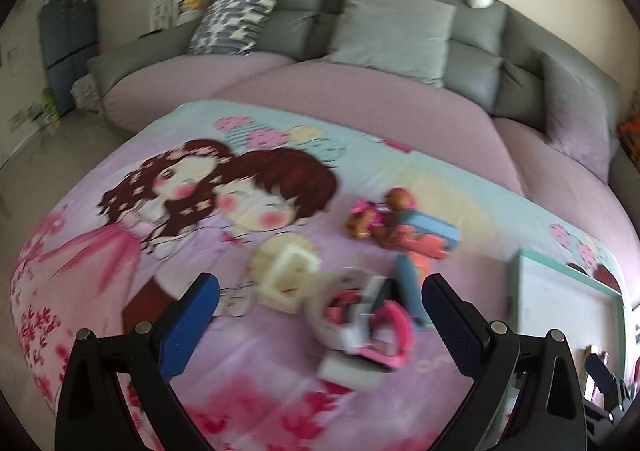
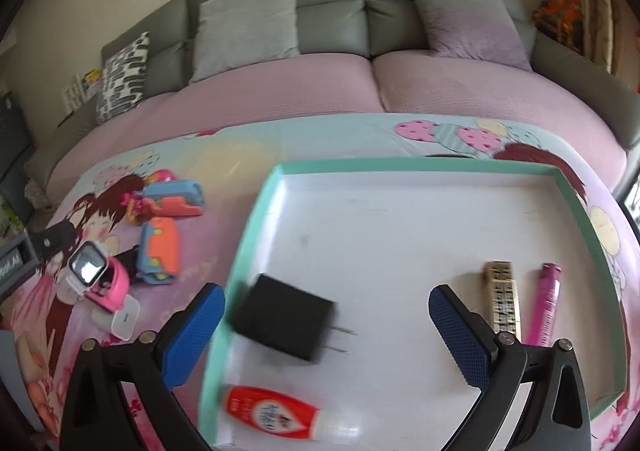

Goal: Organize rigid objects
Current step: 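Move both open tools back toward the remaining items on the bed, then grasp the white cube charger with the right tool while the left tool moves toward the black toy car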

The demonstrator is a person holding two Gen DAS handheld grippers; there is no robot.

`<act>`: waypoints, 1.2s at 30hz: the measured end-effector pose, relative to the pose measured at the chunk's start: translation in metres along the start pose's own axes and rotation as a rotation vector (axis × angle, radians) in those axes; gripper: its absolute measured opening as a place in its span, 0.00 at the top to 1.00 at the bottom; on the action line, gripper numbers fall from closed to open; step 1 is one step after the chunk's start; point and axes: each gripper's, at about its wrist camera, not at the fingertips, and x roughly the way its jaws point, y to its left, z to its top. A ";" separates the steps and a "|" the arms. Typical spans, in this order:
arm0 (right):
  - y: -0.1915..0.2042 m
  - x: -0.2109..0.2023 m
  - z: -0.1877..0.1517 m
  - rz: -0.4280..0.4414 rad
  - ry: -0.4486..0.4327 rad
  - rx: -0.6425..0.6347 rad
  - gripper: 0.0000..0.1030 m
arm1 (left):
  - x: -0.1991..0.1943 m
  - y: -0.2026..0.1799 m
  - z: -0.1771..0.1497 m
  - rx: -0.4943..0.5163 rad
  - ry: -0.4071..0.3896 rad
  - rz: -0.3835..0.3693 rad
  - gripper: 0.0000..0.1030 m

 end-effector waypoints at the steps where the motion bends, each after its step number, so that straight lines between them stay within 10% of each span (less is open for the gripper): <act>1: 0.005 0.001 -0.001 -0.004 0.001 -0.019 0.00 | 0.004 0.008 0.000 -0.015 0.014 0.016 0.02; 36: 0.168 0.029 -0.034 0.230 0.032 -0.291 0.00 | 0.043 0.106 -0.011 -0.161 0.175 0.101 0.02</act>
